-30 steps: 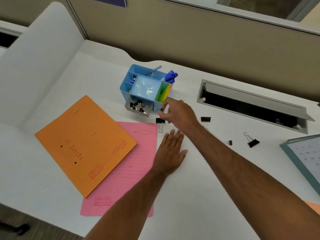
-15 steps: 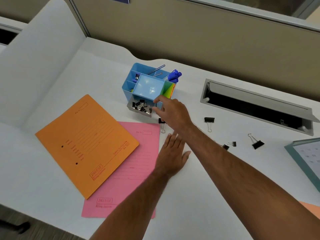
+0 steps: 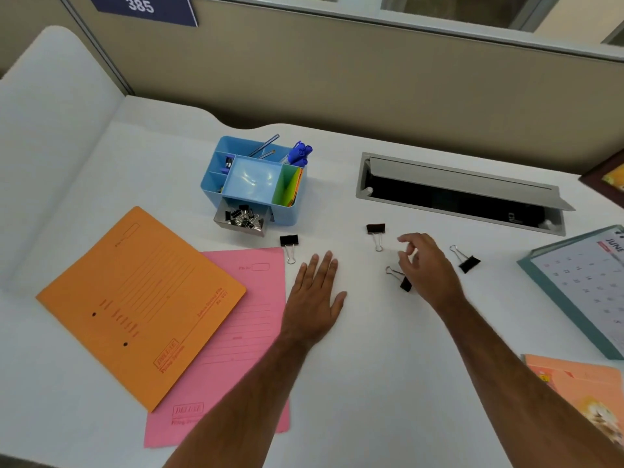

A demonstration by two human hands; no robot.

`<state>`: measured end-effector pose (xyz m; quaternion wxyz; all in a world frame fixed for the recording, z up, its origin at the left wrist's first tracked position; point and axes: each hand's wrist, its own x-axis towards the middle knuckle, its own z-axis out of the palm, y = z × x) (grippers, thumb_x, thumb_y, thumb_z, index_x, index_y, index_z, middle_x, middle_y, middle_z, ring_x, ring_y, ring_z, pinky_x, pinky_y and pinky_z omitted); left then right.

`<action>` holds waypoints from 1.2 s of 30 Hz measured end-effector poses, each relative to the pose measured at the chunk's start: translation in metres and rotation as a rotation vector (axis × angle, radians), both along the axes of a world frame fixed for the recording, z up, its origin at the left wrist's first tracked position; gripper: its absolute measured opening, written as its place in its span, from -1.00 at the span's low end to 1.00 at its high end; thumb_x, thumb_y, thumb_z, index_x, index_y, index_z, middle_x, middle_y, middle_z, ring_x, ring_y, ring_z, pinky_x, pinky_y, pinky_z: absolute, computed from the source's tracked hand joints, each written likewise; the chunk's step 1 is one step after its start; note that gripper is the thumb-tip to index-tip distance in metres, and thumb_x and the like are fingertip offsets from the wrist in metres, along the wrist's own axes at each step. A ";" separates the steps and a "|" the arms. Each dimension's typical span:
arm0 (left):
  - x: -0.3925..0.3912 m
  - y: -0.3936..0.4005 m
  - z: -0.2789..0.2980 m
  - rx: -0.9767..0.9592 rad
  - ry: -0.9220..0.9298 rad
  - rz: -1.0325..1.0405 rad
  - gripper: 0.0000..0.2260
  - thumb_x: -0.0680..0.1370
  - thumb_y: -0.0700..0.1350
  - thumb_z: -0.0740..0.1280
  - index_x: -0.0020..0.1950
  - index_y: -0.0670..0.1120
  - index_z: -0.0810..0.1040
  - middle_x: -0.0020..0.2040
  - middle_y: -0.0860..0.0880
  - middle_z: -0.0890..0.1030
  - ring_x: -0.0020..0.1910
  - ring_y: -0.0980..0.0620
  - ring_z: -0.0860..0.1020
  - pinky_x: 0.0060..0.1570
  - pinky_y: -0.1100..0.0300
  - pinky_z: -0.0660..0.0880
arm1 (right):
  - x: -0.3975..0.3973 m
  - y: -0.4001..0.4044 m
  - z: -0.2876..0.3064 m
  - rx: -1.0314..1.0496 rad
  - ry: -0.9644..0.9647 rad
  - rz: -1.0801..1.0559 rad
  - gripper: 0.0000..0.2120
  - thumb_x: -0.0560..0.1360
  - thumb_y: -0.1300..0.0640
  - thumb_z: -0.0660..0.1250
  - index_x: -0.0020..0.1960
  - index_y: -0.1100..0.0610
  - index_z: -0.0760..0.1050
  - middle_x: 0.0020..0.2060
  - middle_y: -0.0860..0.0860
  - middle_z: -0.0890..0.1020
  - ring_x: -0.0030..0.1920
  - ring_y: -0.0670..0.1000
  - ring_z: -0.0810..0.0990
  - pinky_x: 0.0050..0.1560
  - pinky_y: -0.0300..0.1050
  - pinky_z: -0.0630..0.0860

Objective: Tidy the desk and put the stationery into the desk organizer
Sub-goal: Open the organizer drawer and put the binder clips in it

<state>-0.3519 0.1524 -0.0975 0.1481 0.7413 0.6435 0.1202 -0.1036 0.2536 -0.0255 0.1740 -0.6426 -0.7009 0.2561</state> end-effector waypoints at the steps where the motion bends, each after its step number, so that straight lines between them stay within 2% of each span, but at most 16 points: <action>1: 0.000 0.000 0.000 0.004 0.001 -0.001 -0.37 0.72 0.17 0.10 0.72 -0.07 0.03 0.73 0.01 -0.06 0.70 -0.02 -0.13 0.66 -0.07 0.00 | 0.013 -0.004 -0.003 -0.003 0.007 -0.032 -0.73 0.56 0.12 0.34 0.20 -0.15 0.48 -0.07 -0.18 0.45 -0.21 -0.16 0.55 -0.22 -0.18 0.42; 5: 0.000 -0.001 0.001 0.008 0.010 0.001 -0.38 0.72 0.16 0.11 0.71 -0.08 0.05 0.73 0.00 -0.03 0.70 -0.03 -0.10 0.65 -0.08 0.04 | 0.049 -0.017 -0.019 -0.054 0.060 -0.140 -0.70 0.56 0.14 0.36 0.24 -0.13 0.49 -0.08 -0.17 0.44 -0.23 -0.12 0.52 -0.19 -0.17 0.46; 9: 0.000 0.000 0.001 0.001 0.018 0.000 -0.37 0.72 0.17 0.10 0.72 -0.07 0.03 0.73 0.01 -0.06 0.70 -0.02 -0.11 0.66 -0.07 0.01 | 0.058 -0.024 -0.030 -0.127 0.117 -0.052 -0.67 0.59 0.21 0.39 0.32 -0.02 0.50 -0.01 -0.06 0.47 -0.16 -0.04 0.52 -0.04 -0.19 0.47; 12: -0.001 -0.001 0.001 -0.005 0.015 0.003 -0.37 0.72 0.17 0.10 0.72 -0.05 0.00 0.73 0.02 -0.09 0.70 -0.02 -0.13 0.66 -0.06 0.00 | 0.058 -0.024 -0.031 -0.126 0.103 -0.046 -0.74 0.62 0.21 0.36 0.30 0.07 0.54 0.07 0.01 0.50 -0.01 -0.16 0.54 0.09 -0.16 0.51; 14: -0.001 -0.001 0.001 -0.005 0.012 0.004 -0.37 0.72 0.17 0.09 0.72 -0.05 -0.01 0.73 0.03 -0.10 0.70 -0.01 -0.13 0.67 -0.05 -0.01 | 0.057 -0.024 -0.030 -0.115 0.097 -0.055 -0.77 0.63 0.21 0.35 0.27 0.12 0.56 0.08 0.01 0.52 0.03 -0.21 0.52 0.11 -0.16 0.51; 19: 0.000 -0.001 0.000 -0.015 0.012 0.004 -0.36 0.72 0.18 0.08 0.72 -0.04 -0.03 0.73 0.03 -0.12 0.70 -0.01 -0.15 0.67 -0.03 -0.05 | 0.054 -0.021 -0.026 -0.119 0.109 -0.090 -0.81 0.64 0.11 0.33 0.24 0.09 0.55 0.08 -0.01 0.55 -0.01 -0.14 0.56 0.00 -0.30 0.48; 24: -0.001 0.000 0.000 -0.019 0.004 0.008 -0.36 0.72 0.18 0.08 0.72 -0.04 -0.03 0.73 0.03 -0.12 0.70 0.00 -0.16 0.67 -0.03 -0.05 | 0.040 -0.016 -0.025 -0.152 0.104 -0.207 -0.80 0.53 -0.13 0.45 0.00 -0.05 0.52 -0.10 -0.13 0.57 -0.10 -0.12 0.56 -0.15 -0.19 0.45; 30: -0.001 0.000 0.001 -0.028 -0.008 0.008 -0.36 0.72 0.19 0.06 0.72 -0.04 -0.04 0.72 0.03 -0.12 0.70 0.00 -0.16 0.67 -0.03 -0.03 | 0.026 -0.002 -0.022 -0.214 0.020 -0.270 -0.81 0.46 -0.04 0.53 -0.11 -0.01 0.54 -0.19 -0.07 0.62 -0.17 -0.07 0.60 -0.16 -0.10 0.52; 34: -0.001 0.000 0.002 -0.024 -0.014 0.004 -0.37 0.72 0.18 0.09 0.72 -0.05 0.00 0.73 0.02 -0.08 0.70 -0.01 -0.13 0.66 -0.06 0.01 | 0.023 -0.001 -0.018 -0.218 -0.047 -0.255 -0.82 0.47 -0.04 0.51 -0.12 0.00 0.54 -0.28 -0.10 0.61 -0.22 -0.10 0.59 -0.30 -0.18 0.41; 36: -0.001 0.000 0.004 -0.024 -0.018 0.003 -0.37 0.72 0.17 0.10 0.72 -0.05 0.01 0.73 0.02 -0.06 0.70 -0.01 -0.13 0.66 -0.06 0.02 | 0.021 -0.001 -0.015 -0.220 -0.043 -0.251 -0.81 0.46 -0.04 0.51 -0.12 0.02 0.55 -0.28 -0.09 0.62 -0.20 -0.05 0.62 -0.29 -0.17 0.44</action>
